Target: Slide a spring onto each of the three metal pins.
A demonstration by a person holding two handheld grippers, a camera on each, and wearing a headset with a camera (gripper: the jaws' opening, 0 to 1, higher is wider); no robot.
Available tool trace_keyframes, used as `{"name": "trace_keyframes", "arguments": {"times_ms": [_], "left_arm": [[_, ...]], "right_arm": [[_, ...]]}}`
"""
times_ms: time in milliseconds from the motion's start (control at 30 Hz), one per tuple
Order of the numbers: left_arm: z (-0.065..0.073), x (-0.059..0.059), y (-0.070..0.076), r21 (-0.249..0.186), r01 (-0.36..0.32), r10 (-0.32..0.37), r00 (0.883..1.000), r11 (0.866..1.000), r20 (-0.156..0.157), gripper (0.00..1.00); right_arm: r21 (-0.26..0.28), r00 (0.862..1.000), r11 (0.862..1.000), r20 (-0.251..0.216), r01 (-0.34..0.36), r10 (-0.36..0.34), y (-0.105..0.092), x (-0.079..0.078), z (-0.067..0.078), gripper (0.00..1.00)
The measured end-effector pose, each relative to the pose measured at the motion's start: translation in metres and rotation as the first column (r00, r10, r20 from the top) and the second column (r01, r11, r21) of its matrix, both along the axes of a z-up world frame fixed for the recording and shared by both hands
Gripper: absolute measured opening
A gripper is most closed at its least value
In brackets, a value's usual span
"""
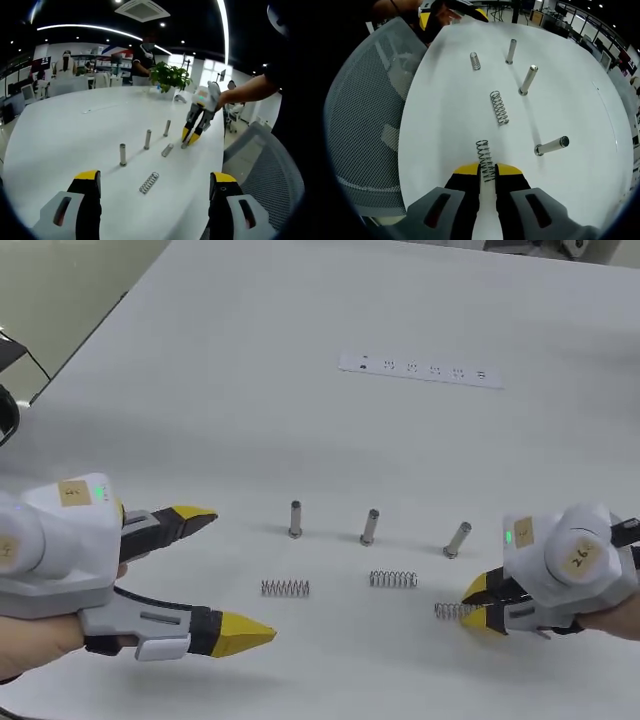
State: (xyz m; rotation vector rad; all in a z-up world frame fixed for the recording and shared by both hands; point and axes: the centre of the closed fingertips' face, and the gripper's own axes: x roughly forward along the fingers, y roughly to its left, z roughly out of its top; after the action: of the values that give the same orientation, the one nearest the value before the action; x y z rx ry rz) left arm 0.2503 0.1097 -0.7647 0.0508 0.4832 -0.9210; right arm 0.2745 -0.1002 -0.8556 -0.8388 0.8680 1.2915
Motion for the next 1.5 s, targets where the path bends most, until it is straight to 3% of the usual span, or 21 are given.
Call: {"name": "trace_keyframes", "arguments": {"times_ms": [933,1500], "left_arm": [[0.0,-0.001,-0.004,-0.002,0.007,-0.007,1.0,1.0,-0.004,0.86],[0.0,-0.002,-0.007,-0.006,0.021,-0.021,1.0,1.0,-0.006,0.85]], "right_arm": [[0.016,0.999,0.999,-0.001,0.037,-0.037,-0.001,-0.001,0.001,0.08],[0.049,0.999,0.998,0.008,0.049,-0.05,0.003,0.0,0.013,0.08]]}}
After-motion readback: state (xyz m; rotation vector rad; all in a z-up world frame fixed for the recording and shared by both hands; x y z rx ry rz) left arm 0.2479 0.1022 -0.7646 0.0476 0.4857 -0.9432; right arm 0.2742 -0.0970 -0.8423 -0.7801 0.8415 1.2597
